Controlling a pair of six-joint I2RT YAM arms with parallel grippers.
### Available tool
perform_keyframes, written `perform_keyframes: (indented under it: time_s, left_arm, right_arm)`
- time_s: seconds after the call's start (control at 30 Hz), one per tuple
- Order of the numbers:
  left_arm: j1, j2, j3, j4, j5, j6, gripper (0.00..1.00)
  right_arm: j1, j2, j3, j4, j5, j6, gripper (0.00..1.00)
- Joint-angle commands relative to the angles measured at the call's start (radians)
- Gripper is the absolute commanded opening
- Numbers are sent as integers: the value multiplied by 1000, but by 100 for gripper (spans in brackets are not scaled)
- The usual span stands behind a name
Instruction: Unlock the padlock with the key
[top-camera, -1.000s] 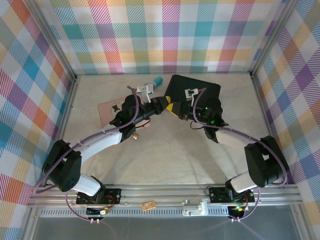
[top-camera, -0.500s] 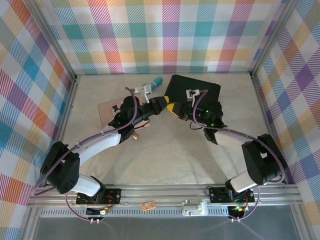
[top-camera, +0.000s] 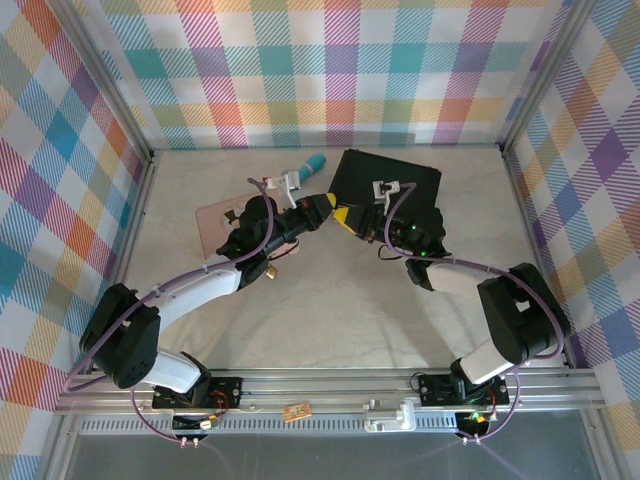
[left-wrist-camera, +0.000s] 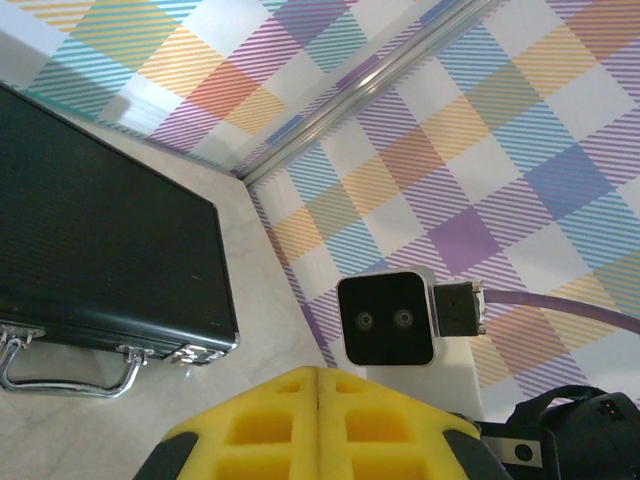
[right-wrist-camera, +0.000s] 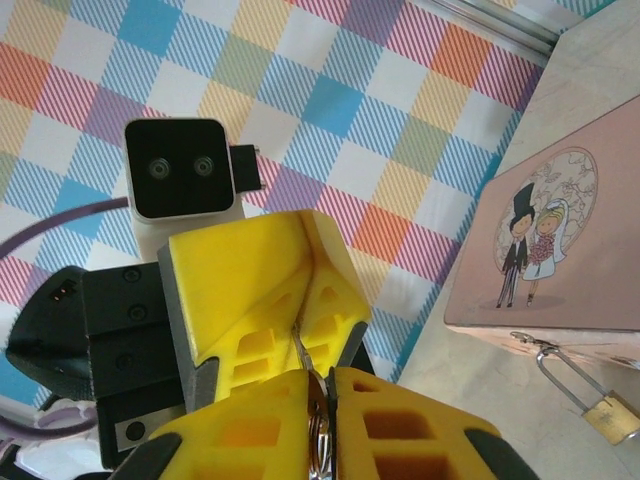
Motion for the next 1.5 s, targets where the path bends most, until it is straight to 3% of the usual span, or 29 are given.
perform_keyframes:
  time_s: [0.0, 0.23, 0.5, 0.77, 0.97, 1.23, 1.47]
  left_arm:
    - [-1, -29, -20, 40, -12, -11, 0]
    - [-8, -30, -23, 46, -32, -15, 0]
    - [-16, -27, -28, 57, -42, -25, 0]
    - [-18, -38, -31, 54, -51, -25, 0]
    - [-19, -39, -34, 56, -54, -27, 0]
    - [-19, -50, -40, 57, -63, -30, 0]
    - [-19, -56, -45, 57, -70, -28, 0]
  right_arm:
    - [-1, 22, 4, 114, 43, 39, 13]
    - [4, 56, 3, 188, 58, 89, 9]
    - [17, 82, 14, 222, 69, 114, 17]
    - [23, 102, 17, 238, 72, 124, 12]
    - [37, 110, 23, 227, 69, 121, 18]
    - [51, 128, 32, 233, 70, 126, 16]
    - [56, 141, 43, 236, 60, 133, 24]
